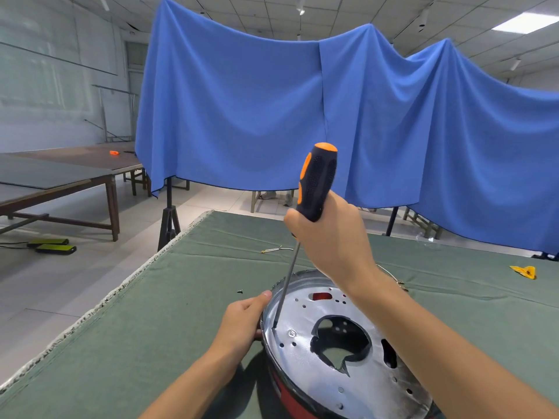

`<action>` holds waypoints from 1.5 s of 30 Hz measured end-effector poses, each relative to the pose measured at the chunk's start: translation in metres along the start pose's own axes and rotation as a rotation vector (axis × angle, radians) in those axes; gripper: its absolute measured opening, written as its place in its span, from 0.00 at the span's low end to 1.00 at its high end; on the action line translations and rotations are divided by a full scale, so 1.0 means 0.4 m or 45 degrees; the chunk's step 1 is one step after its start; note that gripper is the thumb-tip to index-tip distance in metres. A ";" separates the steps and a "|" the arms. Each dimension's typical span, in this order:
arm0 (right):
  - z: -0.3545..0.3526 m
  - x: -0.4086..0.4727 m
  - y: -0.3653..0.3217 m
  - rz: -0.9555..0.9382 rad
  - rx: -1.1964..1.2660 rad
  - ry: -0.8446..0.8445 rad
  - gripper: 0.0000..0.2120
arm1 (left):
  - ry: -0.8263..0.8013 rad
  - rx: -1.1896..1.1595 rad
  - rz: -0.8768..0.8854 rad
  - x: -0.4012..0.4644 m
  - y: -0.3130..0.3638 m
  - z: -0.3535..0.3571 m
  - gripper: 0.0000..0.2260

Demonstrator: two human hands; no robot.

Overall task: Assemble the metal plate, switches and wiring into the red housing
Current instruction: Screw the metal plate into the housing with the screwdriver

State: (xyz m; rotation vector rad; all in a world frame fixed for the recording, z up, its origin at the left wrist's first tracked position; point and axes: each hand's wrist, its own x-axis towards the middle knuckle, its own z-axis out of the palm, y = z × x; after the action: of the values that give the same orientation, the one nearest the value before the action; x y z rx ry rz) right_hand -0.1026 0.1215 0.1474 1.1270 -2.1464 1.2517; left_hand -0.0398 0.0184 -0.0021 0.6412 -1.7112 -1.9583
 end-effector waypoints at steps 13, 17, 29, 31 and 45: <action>0.011 0.019 -0.027 0.068 -0.065 -0.085 0.27 | 0.180 0.416 0.756 -0.071 0.039 0.007 0.04; -0.001 0.019 -0.035 0.100 0.020 -0.187 0.20 | 0.186 0.432 0.767 -0.066 0.051 -0.009 0.06; -0.005 0.017 -0.027 0.139 0.305 -0.190 0.14 | 0.091 0.434 0.714 -0.064 0.049 0.004 0.05; 0.003 0.013 -0.035 0.103 0.123 -0.140 0.20 | 0.094 0.372 0.674 -0.065 0.051 0.009 0.06; -0.008 0.011 -0.035 0.112 0.681 -0.209 0.12 | 0.014 0.426 0.672 -0.065 0.046 0.004 0.04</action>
State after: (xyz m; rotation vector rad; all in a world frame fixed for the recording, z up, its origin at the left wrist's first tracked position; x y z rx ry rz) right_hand -0.0939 0.1184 0.1592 1.3914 -2.0463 1.9072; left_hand -0.0195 0.0335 0.0176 0.2614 -1.9727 -1.3196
